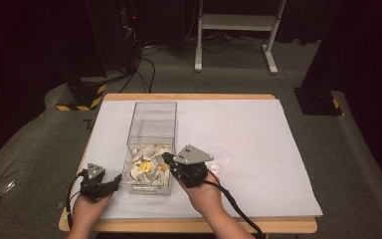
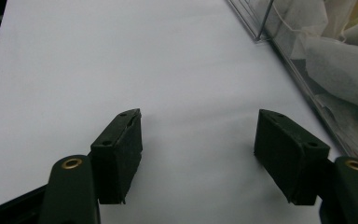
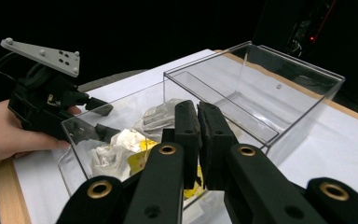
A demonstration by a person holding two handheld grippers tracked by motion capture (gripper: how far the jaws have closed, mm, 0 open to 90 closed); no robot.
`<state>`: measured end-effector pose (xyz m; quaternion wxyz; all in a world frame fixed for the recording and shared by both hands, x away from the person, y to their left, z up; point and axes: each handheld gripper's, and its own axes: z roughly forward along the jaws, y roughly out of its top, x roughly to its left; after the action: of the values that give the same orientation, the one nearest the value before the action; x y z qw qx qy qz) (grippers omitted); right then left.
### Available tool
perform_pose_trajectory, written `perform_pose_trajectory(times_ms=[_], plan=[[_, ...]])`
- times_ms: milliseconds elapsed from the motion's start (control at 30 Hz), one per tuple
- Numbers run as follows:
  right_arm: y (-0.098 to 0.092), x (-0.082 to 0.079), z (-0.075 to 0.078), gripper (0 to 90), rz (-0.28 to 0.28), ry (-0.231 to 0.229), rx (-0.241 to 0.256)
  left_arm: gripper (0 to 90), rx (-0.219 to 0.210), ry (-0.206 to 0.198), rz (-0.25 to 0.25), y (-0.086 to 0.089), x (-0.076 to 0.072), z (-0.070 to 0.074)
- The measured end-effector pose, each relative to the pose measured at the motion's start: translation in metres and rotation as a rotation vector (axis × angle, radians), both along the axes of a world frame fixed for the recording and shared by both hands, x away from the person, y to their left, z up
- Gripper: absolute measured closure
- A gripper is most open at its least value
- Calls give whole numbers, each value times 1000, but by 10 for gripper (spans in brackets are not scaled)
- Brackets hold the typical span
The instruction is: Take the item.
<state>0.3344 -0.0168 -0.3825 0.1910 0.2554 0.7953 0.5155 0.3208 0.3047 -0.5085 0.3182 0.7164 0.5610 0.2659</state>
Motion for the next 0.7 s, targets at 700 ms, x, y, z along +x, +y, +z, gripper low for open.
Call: perform_pose_trajectory(times_ms=[700], plan=[[-35,1,4,872,-68,-28,16,324,-3,5,-1,0,0,0]])
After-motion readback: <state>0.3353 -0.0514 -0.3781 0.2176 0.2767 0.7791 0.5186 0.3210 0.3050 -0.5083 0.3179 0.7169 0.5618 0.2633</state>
